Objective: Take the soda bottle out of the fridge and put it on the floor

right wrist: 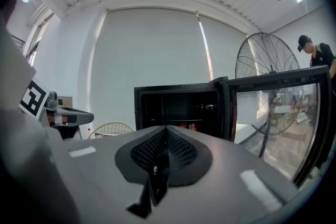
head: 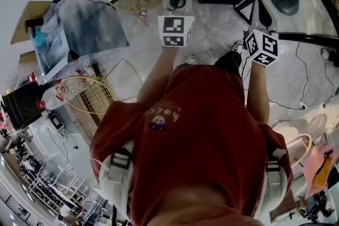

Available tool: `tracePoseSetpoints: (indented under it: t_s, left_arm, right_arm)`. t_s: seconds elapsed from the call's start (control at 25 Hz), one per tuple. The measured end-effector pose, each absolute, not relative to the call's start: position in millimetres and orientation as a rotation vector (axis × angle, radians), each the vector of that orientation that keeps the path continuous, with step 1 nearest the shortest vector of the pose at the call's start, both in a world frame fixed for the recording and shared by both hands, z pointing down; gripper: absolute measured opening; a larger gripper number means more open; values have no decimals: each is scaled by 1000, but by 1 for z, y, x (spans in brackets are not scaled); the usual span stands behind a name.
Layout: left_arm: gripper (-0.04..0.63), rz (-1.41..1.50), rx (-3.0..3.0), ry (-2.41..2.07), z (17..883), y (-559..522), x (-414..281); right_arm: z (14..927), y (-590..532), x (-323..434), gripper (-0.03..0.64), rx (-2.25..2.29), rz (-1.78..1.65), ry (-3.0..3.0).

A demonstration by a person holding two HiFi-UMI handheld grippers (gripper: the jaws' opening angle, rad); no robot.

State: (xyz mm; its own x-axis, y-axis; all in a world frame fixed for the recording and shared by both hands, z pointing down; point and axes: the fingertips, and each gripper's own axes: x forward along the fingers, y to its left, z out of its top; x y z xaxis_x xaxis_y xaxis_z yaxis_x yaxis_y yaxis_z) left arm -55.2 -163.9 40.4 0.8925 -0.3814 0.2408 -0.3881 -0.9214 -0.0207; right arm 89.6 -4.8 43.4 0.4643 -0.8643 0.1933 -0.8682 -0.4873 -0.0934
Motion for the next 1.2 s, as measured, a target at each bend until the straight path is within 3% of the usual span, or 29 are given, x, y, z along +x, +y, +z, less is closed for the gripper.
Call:
tracePoseSetpoints:
  t_s: [0.48,1.2]
  left_arm:
    - [0,400,2970,-840,36,-134,69]
    - [0,410,2910,-1128,35,-94,114]
  right_arm:
    - [54,-5,213,0,2470,389,-1817]
    - [67,-19,258,0,2220,377,-2103]
